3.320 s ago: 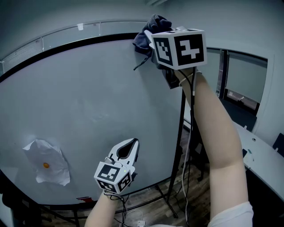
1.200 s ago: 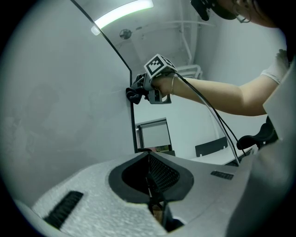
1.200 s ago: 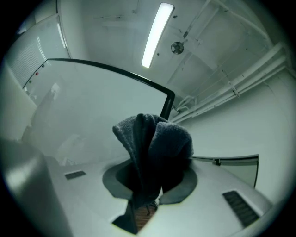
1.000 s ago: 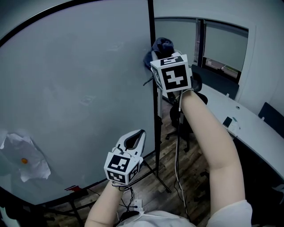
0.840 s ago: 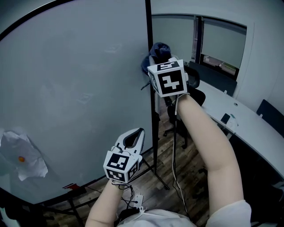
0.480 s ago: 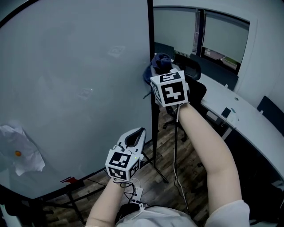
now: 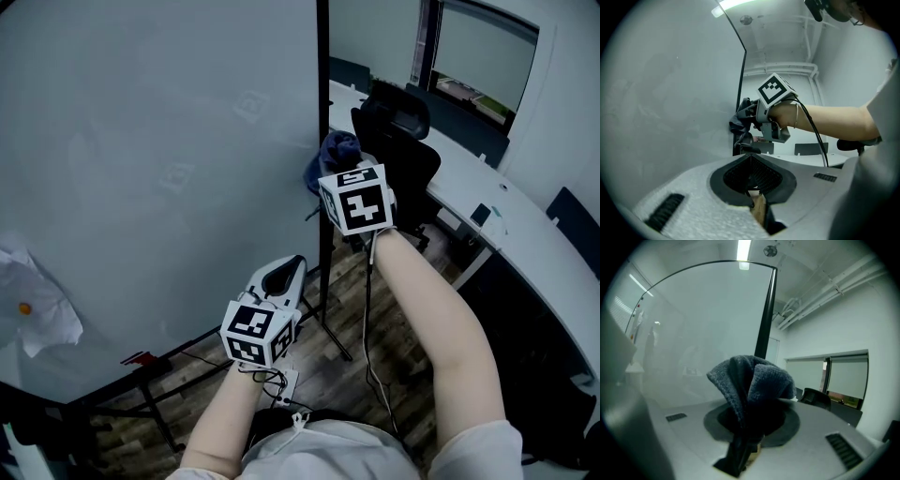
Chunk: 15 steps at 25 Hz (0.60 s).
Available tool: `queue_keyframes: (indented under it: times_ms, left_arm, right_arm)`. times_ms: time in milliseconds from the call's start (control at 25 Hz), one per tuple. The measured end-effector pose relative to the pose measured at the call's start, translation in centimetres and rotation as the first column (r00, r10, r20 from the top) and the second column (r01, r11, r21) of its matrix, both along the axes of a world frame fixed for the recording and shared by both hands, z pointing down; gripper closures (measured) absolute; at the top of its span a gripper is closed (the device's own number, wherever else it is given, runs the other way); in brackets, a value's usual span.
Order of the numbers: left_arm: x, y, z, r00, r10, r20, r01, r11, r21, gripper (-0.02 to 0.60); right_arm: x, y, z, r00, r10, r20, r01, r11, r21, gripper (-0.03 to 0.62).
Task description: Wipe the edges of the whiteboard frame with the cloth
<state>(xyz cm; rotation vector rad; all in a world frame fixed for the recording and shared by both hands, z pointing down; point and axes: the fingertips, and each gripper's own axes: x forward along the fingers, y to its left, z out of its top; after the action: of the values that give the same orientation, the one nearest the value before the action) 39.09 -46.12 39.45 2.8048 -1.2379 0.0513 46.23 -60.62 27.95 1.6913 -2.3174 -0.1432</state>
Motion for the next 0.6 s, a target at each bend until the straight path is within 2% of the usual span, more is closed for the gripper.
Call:
queue_keyframes:
  times_ms: [320, 480, 600]
  left_arm:
    - [-0.2, -0.7, 3.0, 1.000, -0.009, -0.007, 0.008, 0.998, -0.057, 0.561]
    - [0.1, -0.9, 5.2, 1.000, 0.004, 0.022, -0.002, 0.996, -0.084, 0.561]
    - [-0.1, -1.1, 6.8, 0.999, 0.005, 0.037, -0.001, 0.994, -0.111, 0.561]
  right_arm:
    - [0.0, -0.2, 5.3, 1.000, -0.005, 0.002, 0.005, 0.996, -0.086, 0.516]
    - [0.1, -0.5, 9.5, 1.000, -0.004, -0.002, 0.003, 0.987, -0.162, 0.516]
    - [0.1, -0.6, 11.3, 1.000, 0.001, -0.008, -0.002, 0.988, -0.154, 0.514]
